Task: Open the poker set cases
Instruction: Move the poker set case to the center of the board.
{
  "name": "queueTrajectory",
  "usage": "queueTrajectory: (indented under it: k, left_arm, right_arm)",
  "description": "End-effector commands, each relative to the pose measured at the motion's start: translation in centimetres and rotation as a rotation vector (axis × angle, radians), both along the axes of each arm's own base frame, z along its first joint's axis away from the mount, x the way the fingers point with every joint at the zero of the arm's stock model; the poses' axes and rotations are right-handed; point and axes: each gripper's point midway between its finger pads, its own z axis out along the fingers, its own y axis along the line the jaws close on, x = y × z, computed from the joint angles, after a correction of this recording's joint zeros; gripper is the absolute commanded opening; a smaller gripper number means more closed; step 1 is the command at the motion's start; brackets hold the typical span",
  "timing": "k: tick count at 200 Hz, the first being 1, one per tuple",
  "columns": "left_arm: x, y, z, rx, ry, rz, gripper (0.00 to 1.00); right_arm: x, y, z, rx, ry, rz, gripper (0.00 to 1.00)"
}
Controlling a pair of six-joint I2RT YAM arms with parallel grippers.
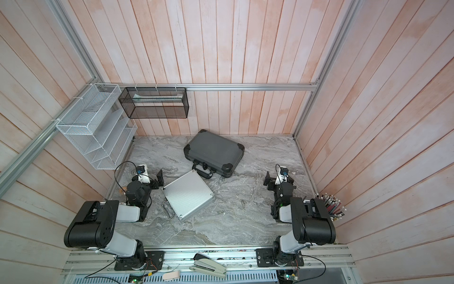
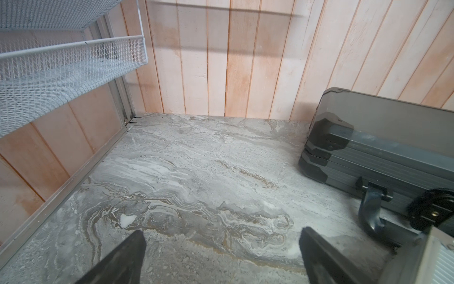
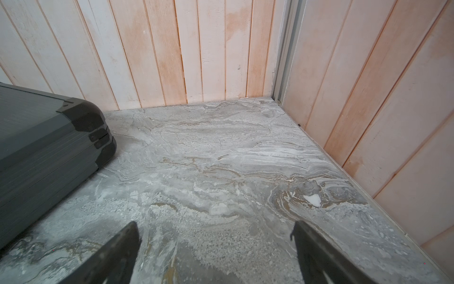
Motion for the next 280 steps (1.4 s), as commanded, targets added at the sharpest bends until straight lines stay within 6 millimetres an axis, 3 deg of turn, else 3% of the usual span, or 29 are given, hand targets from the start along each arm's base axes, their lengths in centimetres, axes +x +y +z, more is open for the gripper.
queueTrajectory:
  k: [1, 26, 58, 81, 104, 130, 162, 194, 246, 280]
  left_arm:
    - [0.5, 0.4, 0.7, -0.026, -0.005, -0.008, 1.00]
    - [1.8, 0.0, 2.8, -0.021, 0.062, -0.045, 1.00]
    - [1.0, 0.7, 7.2, -0.044, -0.023, 0.004, 1.00]
    - [1.2, 0.5, 8.3, -0.046, 0.010, 0.000, 1.00]
    - [1.4, -0.8, 7.7, -0.097, 0.075, -0.056, 1.00]
    - [1.2, -3.1, 6.8, -0.090, 0.138, -0.132, 1.00]
    - [0.9, -5.8, 6.0, -0.066, 0.197, -0.223, 1.00]
    - [1.1, -7.2, 4.5, -0.073, 0.252, -0.279, 1.00]
    - [1.3, -9.7, 2.7, -0.082, 0.373, -0.410, 0.94]
    - [0.8, -10.3, 1.7, -0.081, 0.416, -0.428, 0.93]
  right_arm:
    - [0.8, -0.4, 2.0, 0.005, -0.053, -0.017, 0.99]
    - [1.7, -0.3, 2.6, 0.020, 0.037, -0.013, 0.98]
    - [1.4, 0.1, 4.5, 0.135, 0.070, -0.011, 0.99]
    - [1.1, 2.5, 5.9, 0.296, 0.086, 0.057, 0.99]
    - [0.6, 6.6, 6.1, 0.419, 0.119, 0.111, 0.98]
    - [-0.3, 12.7, 5.6, 0.460, 0.183, 0.184, 0.96]
    - [-2.0, 17.7, 4.4, 0.595, 0.248, 0.244, 0.91]
    - [-4.6, 22.4, 2.9, 0.673, 0.318, 0.300, 0.88]
    - [-9.0, 28.5, -0.8, 0.725, 0.481, 0.383, 0.84]
    - [-10.8, 30.6, -2.1, 0.734, 0.555, 0.415, 0.82]
